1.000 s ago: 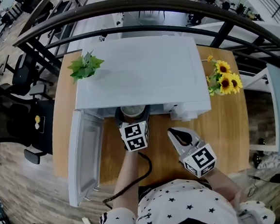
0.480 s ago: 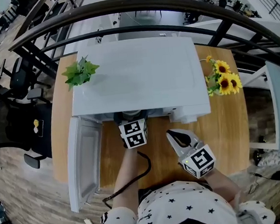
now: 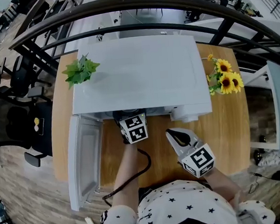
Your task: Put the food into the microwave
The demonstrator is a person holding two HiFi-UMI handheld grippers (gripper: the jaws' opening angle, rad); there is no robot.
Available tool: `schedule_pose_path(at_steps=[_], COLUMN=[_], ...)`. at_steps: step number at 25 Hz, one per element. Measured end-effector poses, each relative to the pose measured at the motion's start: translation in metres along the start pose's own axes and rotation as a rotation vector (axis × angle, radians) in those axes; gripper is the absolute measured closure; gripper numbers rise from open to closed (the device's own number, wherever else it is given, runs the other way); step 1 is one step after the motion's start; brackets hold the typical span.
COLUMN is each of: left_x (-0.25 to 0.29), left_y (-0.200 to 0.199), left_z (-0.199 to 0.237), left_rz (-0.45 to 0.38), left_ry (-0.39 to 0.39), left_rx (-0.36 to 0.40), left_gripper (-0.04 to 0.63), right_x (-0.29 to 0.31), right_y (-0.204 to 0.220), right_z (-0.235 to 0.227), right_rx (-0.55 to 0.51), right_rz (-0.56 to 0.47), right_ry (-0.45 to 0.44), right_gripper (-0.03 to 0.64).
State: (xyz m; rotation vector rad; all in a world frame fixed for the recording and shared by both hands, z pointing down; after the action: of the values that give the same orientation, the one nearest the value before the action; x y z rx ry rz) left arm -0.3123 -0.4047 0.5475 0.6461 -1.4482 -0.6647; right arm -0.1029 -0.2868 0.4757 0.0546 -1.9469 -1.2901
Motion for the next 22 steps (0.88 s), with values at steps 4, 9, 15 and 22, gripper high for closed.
schedule_pose_path(at_steps=[4, 9, 15, 22], left_x=[0.004, 0.006, 0.006, -0.006], left_y=[0.002, 0.001, 0.0, 0.01], left_z=[-0.003, -0.004, -0.004, -0.005], left_rz=[0.03, 0.051, 0.057, 0.085], left_ry=[-0.051, -0.065, -0.059, -0.003], left_rx=[0.049, 0.063, 0.06, 0.025], left_gripper=[0.091, 0.091, 0.091, 0.091], right_x=[-0.001, -0.003, -0.005, -0.019], right_y=[0.001, 0.001, 0.001, 0.002], right_z=[0.0, 0.001, 0.005, 0.012], right_rx=[0.002, 0.001, -0.009, -0.026], right_rz=[0.0, 0.002, -0.003, -0.01], right_ry=[-0.003, -0.003, -0.005, -0.003], right_gripper=[0.611, 0.611, 0.611, 0.611])
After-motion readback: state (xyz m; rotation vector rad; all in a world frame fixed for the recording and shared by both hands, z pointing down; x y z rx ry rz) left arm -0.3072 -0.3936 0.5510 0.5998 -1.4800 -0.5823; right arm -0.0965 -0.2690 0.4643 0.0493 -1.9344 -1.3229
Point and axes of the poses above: the fingertips, and each gripper's own axes: x forward along the fingers, z to its left, y out of its underside, the point moved 9 cm from there along -x, backward along the fingers, and after that the axes turned 13 degrees about z, right-handed, at the moved point
